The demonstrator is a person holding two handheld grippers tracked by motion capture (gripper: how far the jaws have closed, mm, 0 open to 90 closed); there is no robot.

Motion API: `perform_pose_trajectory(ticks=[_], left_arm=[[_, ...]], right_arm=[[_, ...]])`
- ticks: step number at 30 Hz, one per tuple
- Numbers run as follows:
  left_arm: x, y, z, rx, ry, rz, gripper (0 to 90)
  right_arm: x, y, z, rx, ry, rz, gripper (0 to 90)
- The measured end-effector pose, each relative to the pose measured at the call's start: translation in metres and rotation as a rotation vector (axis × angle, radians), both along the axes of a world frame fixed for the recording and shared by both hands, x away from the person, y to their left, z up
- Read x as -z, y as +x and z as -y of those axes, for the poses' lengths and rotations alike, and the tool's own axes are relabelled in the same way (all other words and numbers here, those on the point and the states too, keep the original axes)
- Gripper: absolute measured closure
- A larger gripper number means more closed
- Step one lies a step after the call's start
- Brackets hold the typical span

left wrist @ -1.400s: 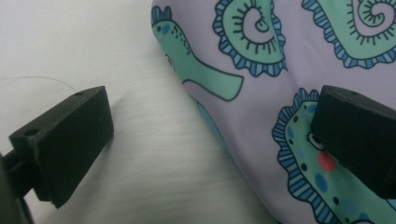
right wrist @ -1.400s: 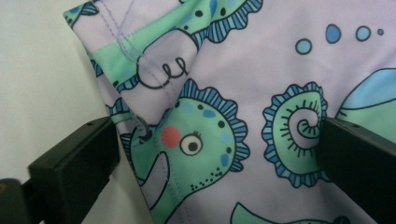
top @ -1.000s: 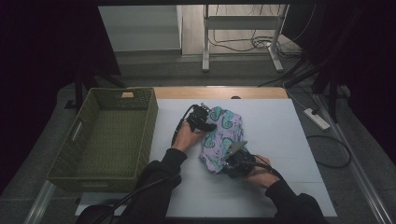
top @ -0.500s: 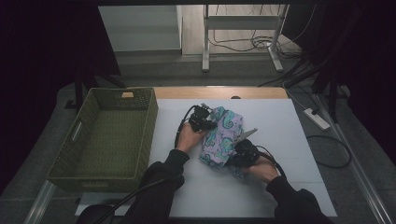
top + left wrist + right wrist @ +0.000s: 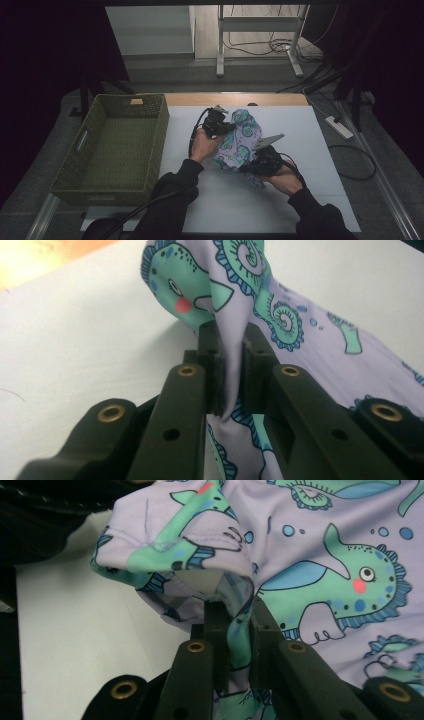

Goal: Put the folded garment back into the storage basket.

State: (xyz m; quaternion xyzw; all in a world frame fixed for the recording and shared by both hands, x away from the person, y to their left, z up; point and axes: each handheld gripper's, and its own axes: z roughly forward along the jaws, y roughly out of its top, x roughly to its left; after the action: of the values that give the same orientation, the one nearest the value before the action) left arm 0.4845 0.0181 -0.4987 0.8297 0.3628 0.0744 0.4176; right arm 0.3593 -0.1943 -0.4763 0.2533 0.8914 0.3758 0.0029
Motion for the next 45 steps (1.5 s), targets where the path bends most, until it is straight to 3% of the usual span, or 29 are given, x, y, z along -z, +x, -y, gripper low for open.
perform_pose_trajectory(ticks=[14, 27, 39, 45], left_arm=[[-0.03, -0.004, -0.01, 0.001, -0.015, 0.053, 82.4], [-0.065, -0.01, -0.029, -0.001, -0.016, 0.087, 82.4], [-0.09, -0.013, -0.057, -0.011, -0.037, 0.077, 82.3], [-0.104, -0.014, -0.073, -0.014, -0.035, 0.077, 82.3]], right_arm=[[-0.03, -0.009, -0.006, -0.017, 0.067, 0.075, 82.1], [-0.053, -0.012, -0.023, -0.052, 0.133, 0.096, 82.1], [-0.07, -0.011, -0.046, -0.096, 0.198, 0.087, 82.0], [-0.081, -0.01, -0.064, -0.128, 0.212, 0.104, 82.1]])
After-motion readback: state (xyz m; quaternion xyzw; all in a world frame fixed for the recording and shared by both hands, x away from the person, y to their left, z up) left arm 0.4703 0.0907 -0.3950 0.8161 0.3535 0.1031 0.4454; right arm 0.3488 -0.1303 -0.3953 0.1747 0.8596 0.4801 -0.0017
